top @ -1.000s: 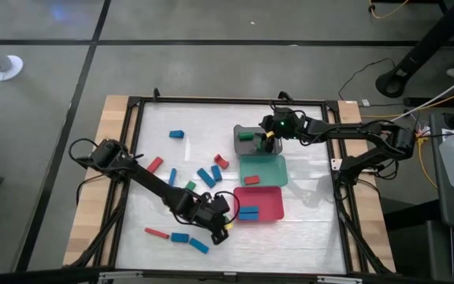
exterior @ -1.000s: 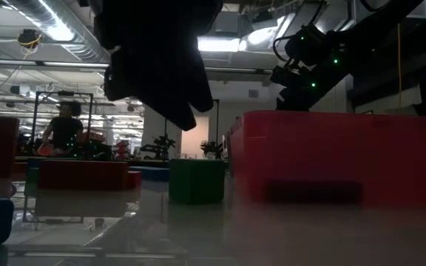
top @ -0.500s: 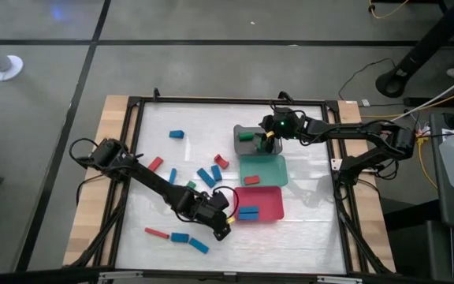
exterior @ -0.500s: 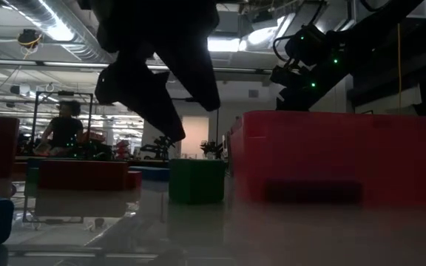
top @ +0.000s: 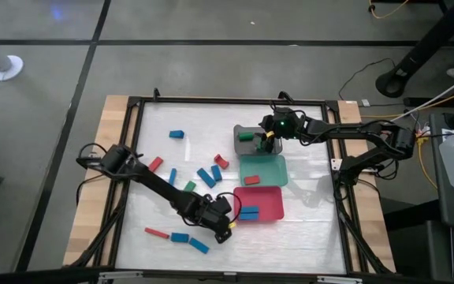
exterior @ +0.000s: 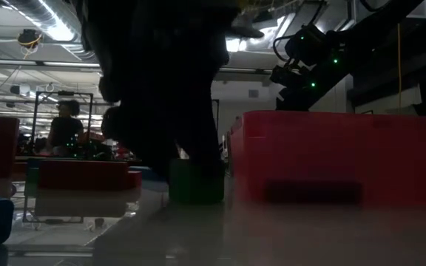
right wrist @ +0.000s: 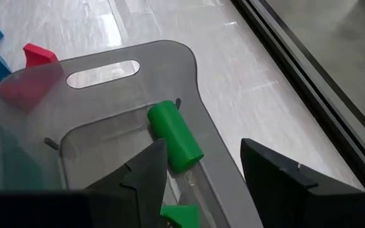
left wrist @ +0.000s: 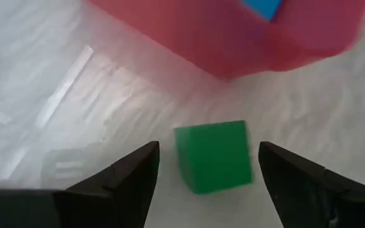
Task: Sort blocks
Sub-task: Put the green block into the black bin
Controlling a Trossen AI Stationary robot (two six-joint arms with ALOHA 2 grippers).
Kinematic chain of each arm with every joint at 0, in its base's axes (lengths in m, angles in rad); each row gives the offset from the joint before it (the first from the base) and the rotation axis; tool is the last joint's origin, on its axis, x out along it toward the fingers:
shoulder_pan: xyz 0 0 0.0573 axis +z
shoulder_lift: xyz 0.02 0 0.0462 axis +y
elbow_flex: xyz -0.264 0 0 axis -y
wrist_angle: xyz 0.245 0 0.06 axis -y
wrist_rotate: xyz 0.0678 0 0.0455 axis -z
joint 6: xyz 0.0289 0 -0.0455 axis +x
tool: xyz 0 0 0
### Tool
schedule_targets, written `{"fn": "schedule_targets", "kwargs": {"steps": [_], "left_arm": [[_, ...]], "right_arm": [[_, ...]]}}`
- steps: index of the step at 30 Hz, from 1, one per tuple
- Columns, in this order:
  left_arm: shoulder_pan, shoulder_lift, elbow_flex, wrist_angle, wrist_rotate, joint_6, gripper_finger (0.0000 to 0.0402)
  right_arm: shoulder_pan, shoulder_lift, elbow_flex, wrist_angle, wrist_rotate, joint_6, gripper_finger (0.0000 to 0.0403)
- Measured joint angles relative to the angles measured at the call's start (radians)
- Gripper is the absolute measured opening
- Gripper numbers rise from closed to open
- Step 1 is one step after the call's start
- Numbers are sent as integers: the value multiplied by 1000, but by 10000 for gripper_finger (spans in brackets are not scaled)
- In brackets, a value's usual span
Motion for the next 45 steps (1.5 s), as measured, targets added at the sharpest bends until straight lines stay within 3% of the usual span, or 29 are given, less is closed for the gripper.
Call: {"fn": "schedule_targets", "kwargs": {"steps": [6, 13, 14, 20, 34, 40, 45], "left_arm": [[0, 19, 2, -9, -9, -12, 234], [4, -4, -1, -13, 19, -12, 116], [7, -11, -1, -16, 35, -14, 114], [45, -79, 0, -10, 155, -52, 114], [168, -438, 0, -60, 168, 219, 114], [267, -586, 0, -146, 166, 342, 114], [346, -636, 0, -203, 223, 403, 114]], "right_arm": [[0, 0, 1, -2, -1, 0, 199], [1, 0, 169, -253, -34, 1, 199], [1, 0, 204, -305, -53, 1, 199], [1, 0, 374, -475, -252, -2, 199], [28, -1, 451, -457, -724, -40, 199], [163, -1, 451, -305, -720, -90, 199], [293, -1, 451, -112, -456, -171, 199]]}}
